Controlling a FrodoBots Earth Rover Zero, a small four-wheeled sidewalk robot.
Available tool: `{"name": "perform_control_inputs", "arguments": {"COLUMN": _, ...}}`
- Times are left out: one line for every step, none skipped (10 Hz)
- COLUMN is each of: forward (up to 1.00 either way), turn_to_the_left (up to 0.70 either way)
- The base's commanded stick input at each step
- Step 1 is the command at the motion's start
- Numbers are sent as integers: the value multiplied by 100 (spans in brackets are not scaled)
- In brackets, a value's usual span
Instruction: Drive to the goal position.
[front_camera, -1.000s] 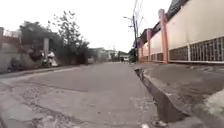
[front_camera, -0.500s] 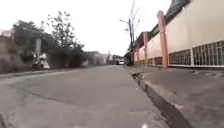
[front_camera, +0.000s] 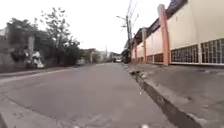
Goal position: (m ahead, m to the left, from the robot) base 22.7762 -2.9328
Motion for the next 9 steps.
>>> {"name": "perform_control_inputs", "arguments": {"forward": 100, "turn_to_the_left": 0}}
{"name": "perform_control_inputs", "arguments": {"forward": 100, "turn_to_the_left": 0}}
{"name": "perform_control_inputs", "arguments": {"forward": 100, "turn_to_the_left": 0}}
{"name": "perform_control_inputs", "arguments": {"forward": 100, "turn_to_the_left": 0}}
{"name": "perform_control_inputs", "arguments": {"forward": 100, "turn_to_the_left": 0}}
{"name": "perform_control_inputs", "arguments": {"forward": 100, "turn_to_the_left": 0}}
{"name": "perform_control_inputs", "arguments": {"forward": 100, "turn_to_the_left": 0}}
{"name": "perform_control_inputs", "arguments": {"forward": 100, "turn_to_the_left": 0}}
{"name": "perform_control_inputs", "arguments": {"forward": 100, "turn_to_the_left": 0}}
